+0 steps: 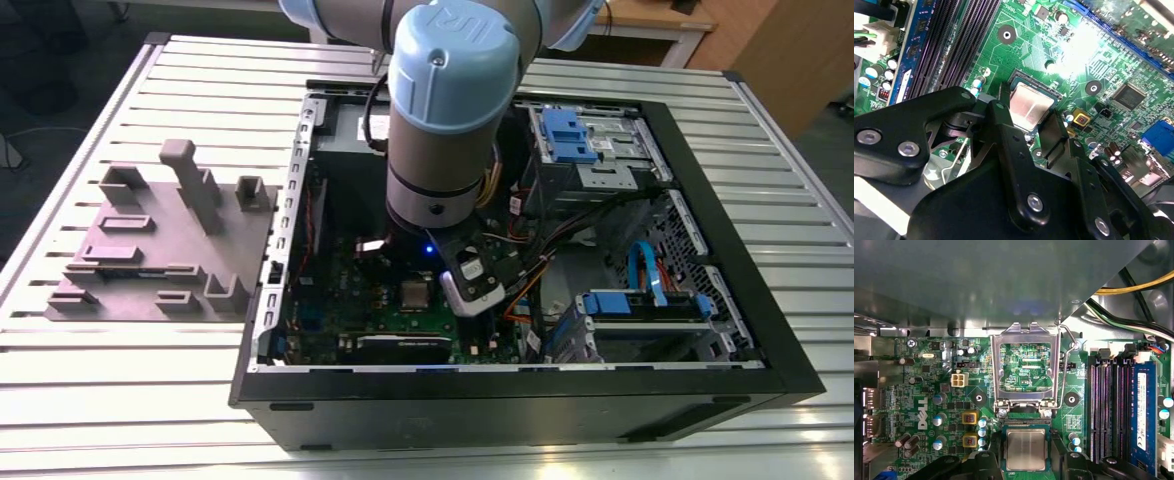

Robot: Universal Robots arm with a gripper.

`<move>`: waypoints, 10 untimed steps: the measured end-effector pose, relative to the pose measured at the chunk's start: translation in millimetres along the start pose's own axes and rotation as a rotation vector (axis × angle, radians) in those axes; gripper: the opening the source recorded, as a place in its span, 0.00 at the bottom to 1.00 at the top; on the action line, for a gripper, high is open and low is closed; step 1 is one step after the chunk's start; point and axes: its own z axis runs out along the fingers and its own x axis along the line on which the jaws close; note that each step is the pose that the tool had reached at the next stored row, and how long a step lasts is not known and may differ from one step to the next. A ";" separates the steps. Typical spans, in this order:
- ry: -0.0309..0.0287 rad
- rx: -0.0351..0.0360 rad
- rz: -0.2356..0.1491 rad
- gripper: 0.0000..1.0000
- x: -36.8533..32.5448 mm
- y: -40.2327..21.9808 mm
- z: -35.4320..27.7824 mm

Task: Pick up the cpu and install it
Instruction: 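Place the cpu into insertion slot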

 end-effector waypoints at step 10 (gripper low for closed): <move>0.0000 0.0000 0.000 0.54 0.0 0.0 -0.3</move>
